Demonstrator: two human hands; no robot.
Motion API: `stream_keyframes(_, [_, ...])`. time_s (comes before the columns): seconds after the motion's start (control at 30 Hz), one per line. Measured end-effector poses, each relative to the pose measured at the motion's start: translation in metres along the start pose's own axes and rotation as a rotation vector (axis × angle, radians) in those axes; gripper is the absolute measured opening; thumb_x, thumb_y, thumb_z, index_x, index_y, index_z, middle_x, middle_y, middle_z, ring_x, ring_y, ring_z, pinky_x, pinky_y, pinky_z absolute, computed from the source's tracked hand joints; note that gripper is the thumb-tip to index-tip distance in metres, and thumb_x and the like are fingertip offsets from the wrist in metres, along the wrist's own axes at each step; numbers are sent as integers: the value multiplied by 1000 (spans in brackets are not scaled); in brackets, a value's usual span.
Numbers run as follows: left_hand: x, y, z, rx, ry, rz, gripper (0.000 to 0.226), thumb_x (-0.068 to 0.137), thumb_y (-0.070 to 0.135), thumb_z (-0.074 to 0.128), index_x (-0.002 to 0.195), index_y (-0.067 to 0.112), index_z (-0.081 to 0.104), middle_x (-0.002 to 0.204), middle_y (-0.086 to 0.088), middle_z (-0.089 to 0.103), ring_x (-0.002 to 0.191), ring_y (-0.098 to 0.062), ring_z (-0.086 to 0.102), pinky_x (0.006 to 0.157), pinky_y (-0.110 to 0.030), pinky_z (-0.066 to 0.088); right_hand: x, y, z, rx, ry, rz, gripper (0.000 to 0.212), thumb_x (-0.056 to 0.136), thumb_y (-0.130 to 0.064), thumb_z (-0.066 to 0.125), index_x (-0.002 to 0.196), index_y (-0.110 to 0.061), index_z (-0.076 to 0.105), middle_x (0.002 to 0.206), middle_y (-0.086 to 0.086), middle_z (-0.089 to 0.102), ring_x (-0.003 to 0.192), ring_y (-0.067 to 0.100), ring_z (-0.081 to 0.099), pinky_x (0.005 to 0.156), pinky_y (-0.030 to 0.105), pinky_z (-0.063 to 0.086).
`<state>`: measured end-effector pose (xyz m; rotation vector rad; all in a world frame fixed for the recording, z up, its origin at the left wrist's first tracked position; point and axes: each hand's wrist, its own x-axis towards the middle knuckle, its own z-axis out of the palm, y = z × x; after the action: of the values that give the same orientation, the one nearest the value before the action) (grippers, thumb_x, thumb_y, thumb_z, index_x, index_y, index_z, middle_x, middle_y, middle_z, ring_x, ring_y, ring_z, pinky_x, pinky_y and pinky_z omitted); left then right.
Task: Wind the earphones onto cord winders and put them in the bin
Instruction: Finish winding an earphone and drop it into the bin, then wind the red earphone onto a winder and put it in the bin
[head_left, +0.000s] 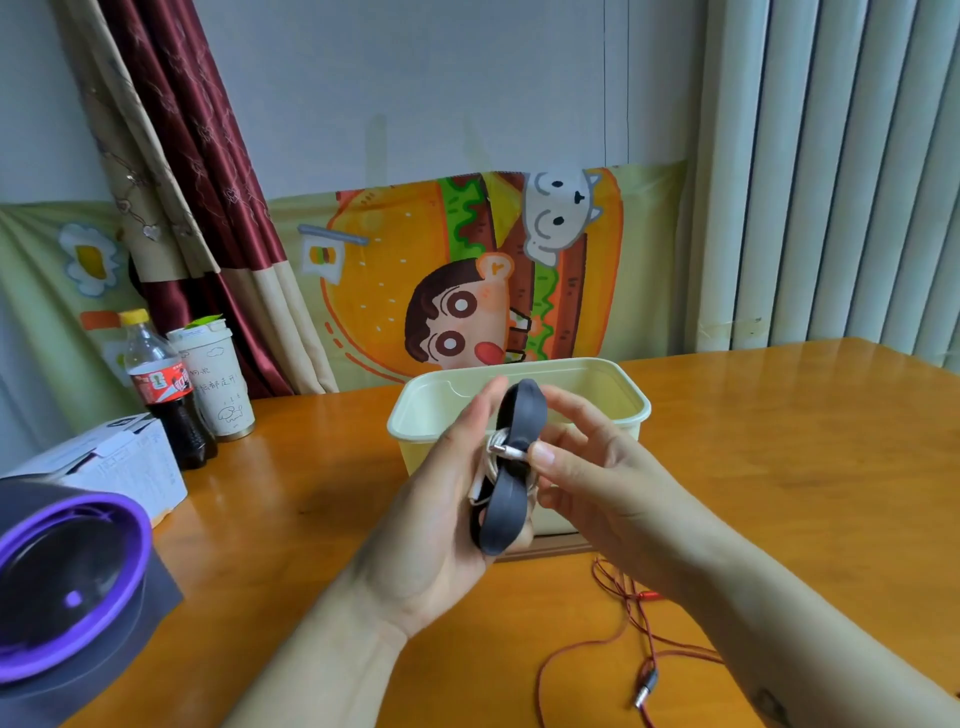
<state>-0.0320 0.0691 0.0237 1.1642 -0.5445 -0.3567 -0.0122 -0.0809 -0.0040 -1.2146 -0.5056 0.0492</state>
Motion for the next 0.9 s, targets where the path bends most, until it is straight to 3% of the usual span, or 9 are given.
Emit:
stream_keyframes(0.07, [-1, 3, 1, -7, 41, -56, 43, 88, 65, 47, 112, 39, 71, 73, 7, 62, 59, -3, 53, 48, -16, 40, -3, -10, -3, -58, -23, 12, 67, 64, -45, 83, 124, -33, 58, 84, -7, 62, 76, 10, 51, 72, 27, 38])
stream_keyframes(0.17, [0, 3, -7, 27, 115, -116, 62, 85, 61, 36, 141, 36, 44, 75, 6, 70, 53, -4, 57, 45, -17, 42, 0, -26, -4, -267, -15, -27, 27, 80, -31, 67, 107, -29, 68, 82, -1, 62, 73, 16, 48, 64, 23, 38])
stream_keyframes(0.23, [5, 3, -11, 61, 146, -154, 65, 83, 63, 36, 142, 36, 42, 77, 4, 72, 51, -6, 52, 44, -20, 36, 5, -36, -6, -331, -4, -31, 14, 81, -24, 71, 95, -22, 70, 78, 2, 63, 67, 16, 51, 61, 23, 41])
stream_keyframes(0.33, [17, 11, -20, 95, 214, -165, 65, 79, 65, 38, 135, 34, 50, 92, 2, 74, 54, -7, 57, 46, -22, 36, 17, -55, -11, -369, -23, -16, 20, 75, -19, 68, 94, -12, 64, 81, 7, 65, 66, 13, 57, 62, 24, 47])
stream_keyframes(0.47, [29, 23, -32, 336, 340, -53, 44, 94, 55, 35, 125, 31, 54, 124, 0, 63, 84, -11, 69, 60, -23, 49, 42, -63, -17, -377, 132, -50, 5, 86, -7, 62, 85, -12, 64, 78, 6, 68, 69, 17, 60, 66, 23, 52])
stream_keyframes(0.57, [35, 21, -47, 868, 460, 87, 26, 102, 39, 42, 124, 34, 55, 127, 10, 59, 113, -10, 59, 85, -19, 46, 59, -54, -25, -440, 359, -75, 9, 89, -5, 62, 83, -11, 63, 73, 3, 68, 66, 18, 64, 71, 29, 56])
stream_keyframes(0.67, [39, 9, -56, 1310, 425, 83, 24, 98, 29, 54, 120, 31, 64, 130, 13, 55, 126, -8, 45, 99, -18, 31, 68, -34, -35, -852, 504, -79, 7, 87, -10, 66, 83, -14, 63, 84, 0, 69, 73, 17, 69, 72, 30, 56])
stream_keyframes(0.77, [36, 0, -56, 1393, 324, 26, 25, 96, 33, 56, 119, 35, 66, 130, 17, 57, 128, -8, 43, 114, -34, 29, 70, -17, -42, -1291, 501, -84, 5, 89, -14, 64, 91, -15, 68, 96, 1, 67, 78, 14, 60, 66, 21, 46])
stream_keyframes(0.9, [33, -4, -54, 1447, 322, 56, 30, 97, 36, 54, 127, 37, 60, 134, 16, 55, 130, -9, 40, 117, -45, 22, 71, -17, -43, -1556, 396, -25, 25, 96, -25, 52, 109, -14, 70, 123, 3, 62, 100, 23, 59, 77, 31, 49])
